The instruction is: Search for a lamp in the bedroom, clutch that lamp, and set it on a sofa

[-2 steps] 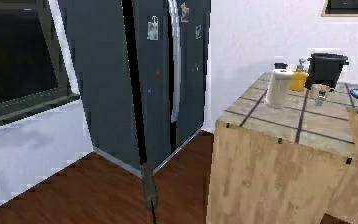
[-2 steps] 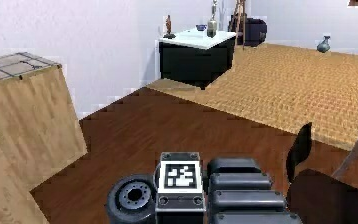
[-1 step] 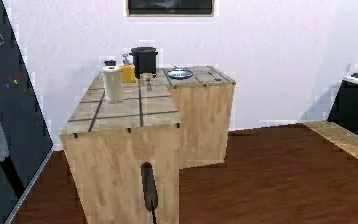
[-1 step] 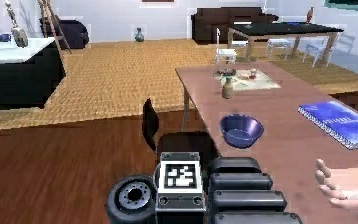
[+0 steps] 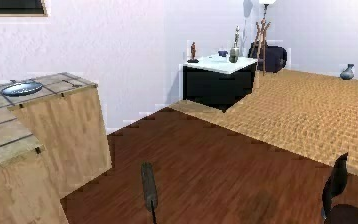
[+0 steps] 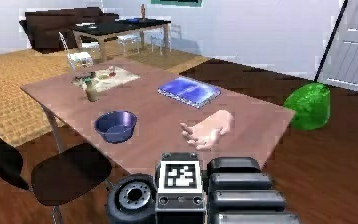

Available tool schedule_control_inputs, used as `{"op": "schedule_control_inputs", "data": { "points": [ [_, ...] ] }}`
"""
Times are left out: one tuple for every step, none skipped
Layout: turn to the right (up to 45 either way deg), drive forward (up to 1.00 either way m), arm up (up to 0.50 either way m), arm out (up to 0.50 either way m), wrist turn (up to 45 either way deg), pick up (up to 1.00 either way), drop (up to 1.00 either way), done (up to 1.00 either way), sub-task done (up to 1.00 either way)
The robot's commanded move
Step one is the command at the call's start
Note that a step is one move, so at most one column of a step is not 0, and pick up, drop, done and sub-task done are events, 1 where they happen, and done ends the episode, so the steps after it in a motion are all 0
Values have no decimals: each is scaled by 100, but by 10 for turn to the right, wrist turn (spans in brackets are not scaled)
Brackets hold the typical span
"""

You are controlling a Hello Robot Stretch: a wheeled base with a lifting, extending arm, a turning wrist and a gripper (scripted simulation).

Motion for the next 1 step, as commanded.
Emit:
{"op": "schedule_control_inputs", "data": {
  "points": [
    [0, 80, 0, 0, 0, 0, 0, 0, 0]
  ]
}}
